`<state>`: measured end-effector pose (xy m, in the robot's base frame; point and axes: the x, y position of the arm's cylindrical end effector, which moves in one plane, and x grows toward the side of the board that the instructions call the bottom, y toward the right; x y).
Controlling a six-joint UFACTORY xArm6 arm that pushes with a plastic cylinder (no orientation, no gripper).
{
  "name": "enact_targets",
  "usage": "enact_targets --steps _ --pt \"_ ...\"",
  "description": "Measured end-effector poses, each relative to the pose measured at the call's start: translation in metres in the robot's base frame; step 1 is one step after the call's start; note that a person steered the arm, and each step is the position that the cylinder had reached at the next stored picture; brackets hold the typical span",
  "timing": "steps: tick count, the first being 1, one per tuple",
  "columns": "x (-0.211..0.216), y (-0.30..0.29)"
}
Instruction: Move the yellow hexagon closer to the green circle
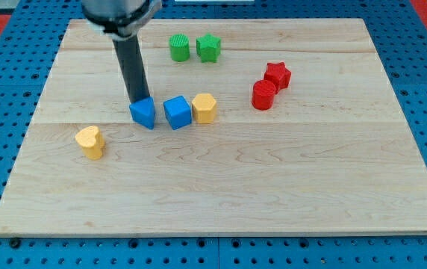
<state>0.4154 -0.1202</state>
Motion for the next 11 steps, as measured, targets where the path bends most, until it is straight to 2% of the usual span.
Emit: enact_targets --steps 1,3,4,5,8,10,11 --pt "0.023 0.021" --pt "0.056 0.115" --pt "0.06 0.166" --pt "0.047 0.177" --pt "-0.005 0.15" --pt "-0.03 0.059" --pt "-0.036 0.056"
